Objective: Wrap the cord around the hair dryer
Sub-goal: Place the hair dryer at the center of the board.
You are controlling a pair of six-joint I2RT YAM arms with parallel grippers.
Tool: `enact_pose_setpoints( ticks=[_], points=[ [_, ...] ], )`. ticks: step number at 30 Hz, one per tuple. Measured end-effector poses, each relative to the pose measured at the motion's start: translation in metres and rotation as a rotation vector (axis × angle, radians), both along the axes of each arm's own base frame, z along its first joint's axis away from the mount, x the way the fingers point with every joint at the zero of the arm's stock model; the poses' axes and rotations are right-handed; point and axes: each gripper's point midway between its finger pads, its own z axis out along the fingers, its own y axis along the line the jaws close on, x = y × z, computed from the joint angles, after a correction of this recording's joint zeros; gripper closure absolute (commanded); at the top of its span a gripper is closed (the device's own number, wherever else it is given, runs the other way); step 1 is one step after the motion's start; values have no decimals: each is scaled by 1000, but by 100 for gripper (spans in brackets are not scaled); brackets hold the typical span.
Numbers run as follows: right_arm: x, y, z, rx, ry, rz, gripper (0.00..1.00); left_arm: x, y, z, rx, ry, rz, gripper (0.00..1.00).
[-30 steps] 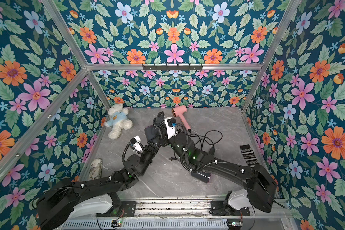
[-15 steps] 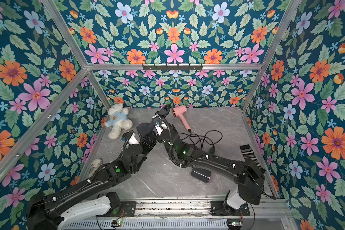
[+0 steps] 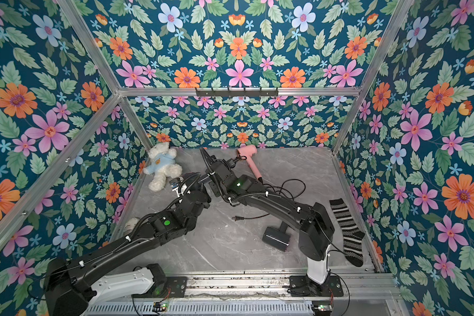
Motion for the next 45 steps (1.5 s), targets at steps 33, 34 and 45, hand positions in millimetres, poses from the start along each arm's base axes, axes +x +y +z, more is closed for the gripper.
enact_pose_setpoints(
  ticks=[33,34,45],
  points=[
    [69,54,-185,38,472,-12,100,112,70,-175,325,375,-74,100],
    [72,57,-187,47,469,-16,100,116,73,-176,333,375,-65,100],
    [80,62,-193,94,475,-51,100,127,78,-183,329,355,-73,23]
  ],
)
